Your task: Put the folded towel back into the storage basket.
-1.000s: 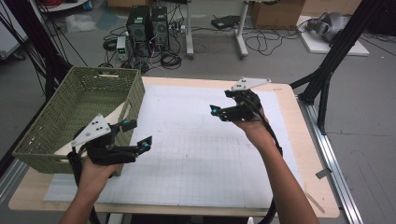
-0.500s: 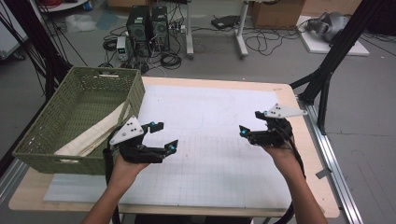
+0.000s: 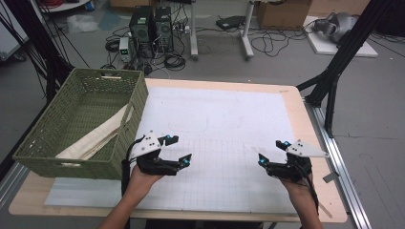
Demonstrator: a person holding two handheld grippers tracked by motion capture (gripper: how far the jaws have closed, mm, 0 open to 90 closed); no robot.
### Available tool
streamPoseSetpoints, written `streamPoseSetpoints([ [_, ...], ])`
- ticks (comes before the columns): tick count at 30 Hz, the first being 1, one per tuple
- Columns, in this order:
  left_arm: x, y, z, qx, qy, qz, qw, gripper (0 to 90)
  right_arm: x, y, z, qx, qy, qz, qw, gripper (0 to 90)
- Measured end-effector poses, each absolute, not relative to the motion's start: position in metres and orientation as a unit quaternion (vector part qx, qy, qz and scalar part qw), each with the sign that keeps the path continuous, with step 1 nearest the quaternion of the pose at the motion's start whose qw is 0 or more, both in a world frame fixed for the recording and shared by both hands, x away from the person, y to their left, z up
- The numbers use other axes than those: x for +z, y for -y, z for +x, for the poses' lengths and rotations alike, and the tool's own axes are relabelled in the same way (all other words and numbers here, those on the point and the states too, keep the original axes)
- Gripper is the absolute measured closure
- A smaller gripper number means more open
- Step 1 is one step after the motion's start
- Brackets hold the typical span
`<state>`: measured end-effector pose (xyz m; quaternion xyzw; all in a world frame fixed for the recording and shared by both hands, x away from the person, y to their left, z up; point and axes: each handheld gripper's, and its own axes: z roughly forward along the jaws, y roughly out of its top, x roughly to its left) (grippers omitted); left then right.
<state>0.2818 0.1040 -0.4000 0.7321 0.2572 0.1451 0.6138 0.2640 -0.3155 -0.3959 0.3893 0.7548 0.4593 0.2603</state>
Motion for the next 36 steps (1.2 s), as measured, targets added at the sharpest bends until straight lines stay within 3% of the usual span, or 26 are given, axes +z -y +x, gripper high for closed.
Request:
streamPoseSetpoints([
  [11, -0.411, -0.106, 0.281, 0.147, -0.266, 0.735, 0.606, 20.5, -0.407, 0.32, 0.25, 0.456, -0.747, 0.396, 0.28, 18.1],
  [36, -0.417, -0.114, 0.277, 0.153, -0.28, 0.735, 0.598, 21.1, -0.413, 0.315, 0.252, 0.453, -0.754, 0.393, 0.27, 18.1],
])
